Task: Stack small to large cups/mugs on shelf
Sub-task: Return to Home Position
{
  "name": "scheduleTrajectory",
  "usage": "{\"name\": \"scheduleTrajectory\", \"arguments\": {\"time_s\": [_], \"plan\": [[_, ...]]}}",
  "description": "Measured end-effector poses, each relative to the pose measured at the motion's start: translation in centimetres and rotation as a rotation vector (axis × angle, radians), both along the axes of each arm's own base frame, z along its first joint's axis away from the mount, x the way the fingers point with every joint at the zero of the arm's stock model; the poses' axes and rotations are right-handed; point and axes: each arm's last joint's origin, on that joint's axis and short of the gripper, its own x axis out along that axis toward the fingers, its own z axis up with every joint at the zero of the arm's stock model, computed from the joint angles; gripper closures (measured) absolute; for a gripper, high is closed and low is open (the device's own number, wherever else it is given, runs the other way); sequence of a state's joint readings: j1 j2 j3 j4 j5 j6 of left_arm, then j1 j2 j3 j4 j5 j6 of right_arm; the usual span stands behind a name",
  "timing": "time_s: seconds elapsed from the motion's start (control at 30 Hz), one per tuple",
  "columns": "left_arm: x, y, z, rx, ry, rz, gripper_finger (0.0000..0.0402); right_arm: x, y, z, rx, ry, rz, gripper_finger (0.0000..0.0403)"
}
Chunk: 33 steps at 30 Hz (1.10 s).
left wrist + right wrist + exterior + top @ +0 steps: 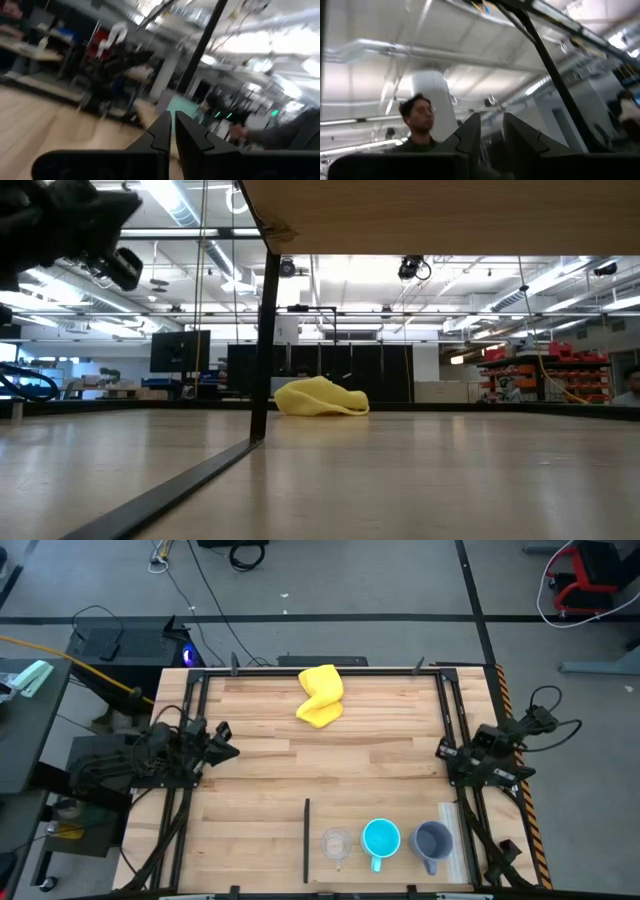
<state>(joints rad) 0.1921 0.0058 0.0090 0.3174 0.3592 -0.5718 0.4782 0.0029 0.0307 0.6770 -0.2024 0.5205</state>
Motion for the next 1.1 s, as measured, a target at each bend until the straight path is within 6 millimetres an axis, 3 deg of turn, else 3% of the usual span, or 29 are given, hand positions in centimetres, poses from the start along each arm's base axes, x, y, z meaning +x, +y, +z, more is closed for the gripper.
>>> {"name": "scheduleTrajectory", "arguments": {"time_s": [0.27,0.6,1.1], "plan": [[0.5,0.1,-2.3,0.072,0.223,0.025,0.0378,1.5,0.7,-2.9,-0.197,0.273,-0.052,0.0312],[0.6,0.1,-2.2,0.114,0.208,0.031,0.0372,2.1,1.0,-6.0,-0.322,0.594,-0.026,0.0312],[0.6,0.1,-2.2,0.114,0.207,0.031,0.0373,2.1,1.0,-6.1,-0.313,0.619,-0.018,0.0312]]}}
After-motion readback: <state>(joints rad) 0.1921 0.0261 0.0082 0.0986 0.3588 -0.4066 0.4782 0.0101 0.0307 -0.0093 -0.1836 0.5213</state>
